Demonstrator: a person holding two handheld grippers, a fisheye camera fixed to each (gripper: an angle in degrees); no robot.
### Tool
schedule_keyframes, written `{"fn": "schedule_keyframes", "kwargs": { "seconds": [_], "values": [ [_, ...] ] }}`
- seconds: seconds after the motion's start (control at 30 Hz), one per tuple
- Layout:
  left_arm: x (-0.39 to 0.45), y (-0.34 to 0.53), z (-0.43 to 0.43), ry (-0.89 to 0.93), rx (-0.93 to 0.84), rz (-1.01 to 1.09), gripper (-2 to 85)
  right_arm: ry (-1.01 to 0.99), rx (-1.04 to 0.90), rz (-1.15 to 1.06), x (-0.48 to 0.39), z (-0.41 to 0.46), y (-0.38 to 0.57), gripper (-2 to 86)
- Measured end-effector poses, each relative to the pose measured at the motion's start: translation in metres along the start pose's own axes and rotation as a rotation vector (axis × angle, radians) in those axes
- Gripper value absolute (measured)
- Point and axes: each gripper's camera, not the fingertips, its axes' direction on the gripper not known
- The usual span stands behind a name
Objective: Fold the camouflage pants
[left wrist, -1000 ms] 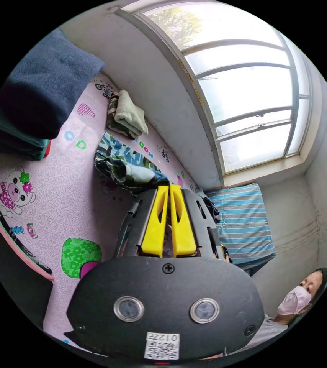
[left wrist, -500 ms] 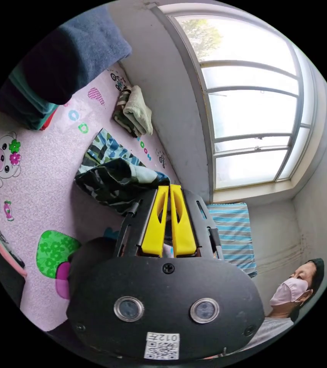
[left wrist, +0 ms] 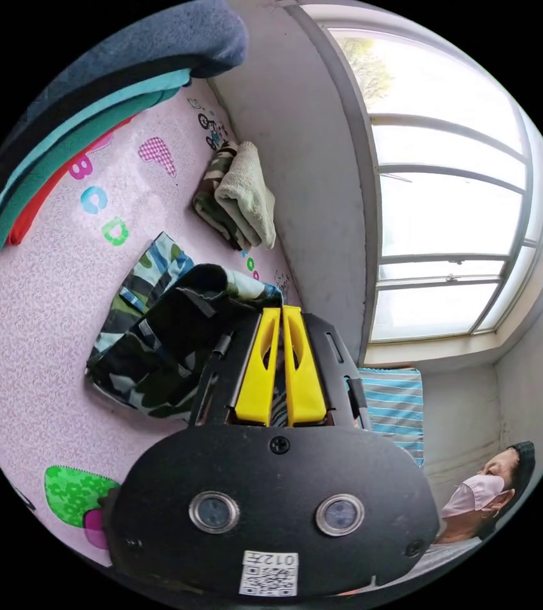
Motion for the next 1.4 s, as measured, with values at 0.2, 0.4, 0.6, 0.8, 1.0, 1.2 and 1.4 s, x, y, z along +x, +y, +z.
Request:
{"fn": "schedule_keyframes", "kwargs": {
  "seconds": [0.2, 0.4, 0.6, 0.8, 1.0, 1.2, 1.4],
  "values": [
    [0.018, -0.035, 0.05, -0.087, 0.066, -0.053, 0.6, 0.105, -0.063, -0.105, -0.04, 0.185, -0.025, -0.2],
    [0.055, -0.051, 0.086, -0.087, 0.098, -0.013, 1.5, 0.325, -0.243, -0.226, -0.034, 0.329, 0.005, -0.4],
    [0.163, -0.021, 0.146, -0.39, -0.349, 0.364, 0.8, 0.588, -0.4, -0.607, -0.019, 0.394, 0.051, -0.8],
    [0.209, 0.007, 0.207, -0.71, -0.57, 0.521, 0.3, 0.797, -0.548, -0.775, 0.0, 0.446, 0.091, -0.7],
    [0.265, 0.0, 0.22, -0.7, -0.658, 0.566, -0.1, 0.897, -0.698, -0.791, 0.023, 0.429, 0.118, -0.8],
    [0.326, 0.005, 0.223, -0.838, -0.726, 0.657, 0.0, 0.767, -0.885, -0.673, 0.072, 0.339, 0.17, -0.8],
    [0.409, 0.039, 0.225, -0.943, -0.624, 0.814, 0.6, 0.603, -0.922, -0.555, 0.124, 0.237, 0.216, -0.7]
  ]
}}
